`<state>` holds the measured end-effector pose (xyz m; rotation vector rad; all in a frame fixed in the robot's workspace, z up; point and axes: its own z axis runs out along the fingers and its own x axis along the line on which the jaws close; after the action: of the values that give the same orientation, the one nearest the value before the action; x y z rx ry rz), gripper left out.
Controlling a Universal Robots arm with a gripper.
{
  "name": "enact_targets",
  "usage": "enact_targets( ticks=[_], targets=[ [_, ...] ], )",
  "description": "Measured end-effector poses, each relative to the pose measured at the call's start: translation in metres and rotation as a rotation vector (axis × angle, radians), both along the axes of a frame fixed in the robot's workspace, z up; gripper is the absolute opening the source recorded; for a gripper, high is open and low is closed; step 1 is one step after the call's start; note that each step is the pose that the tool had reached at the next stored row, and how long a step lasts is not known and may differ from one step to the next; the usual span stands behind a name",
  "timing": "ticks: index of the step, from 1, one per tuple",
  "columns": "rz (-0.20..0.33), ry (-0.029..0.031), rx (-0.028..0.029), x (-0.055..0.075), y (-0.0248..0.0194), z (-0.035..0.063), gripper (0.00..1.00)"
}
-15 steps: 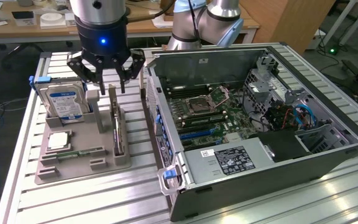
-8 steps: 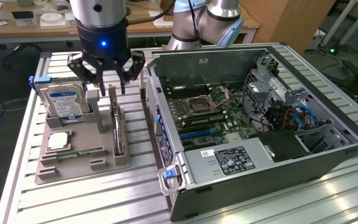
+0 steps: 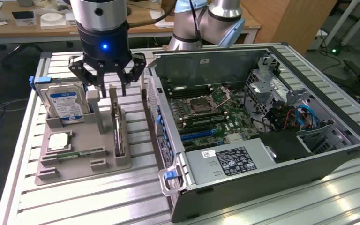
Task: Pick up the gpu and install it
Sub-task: 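Pick up the gpu and move the gpu toward the slot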
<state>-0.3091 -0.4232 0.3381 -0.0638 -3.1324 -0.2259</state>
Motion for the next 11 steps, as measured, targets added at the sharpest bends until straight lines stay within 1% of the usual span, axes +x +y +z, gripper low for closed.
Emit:
enact_targets(
  ticks=[6, 9, 11],
  targets=[
    [-0.008, -0.0002, 0.0001, 0.0, -0.0005, -0.0018, 0.47],
    [-0.024, -0.0001, -0.0035, 0.0001, -0.0009, -0.0024, 0.47],
    [-0.031, -0.0001, -0.0043, 0.0, -0.0023, -0.0027, 0.47]
  ],
)
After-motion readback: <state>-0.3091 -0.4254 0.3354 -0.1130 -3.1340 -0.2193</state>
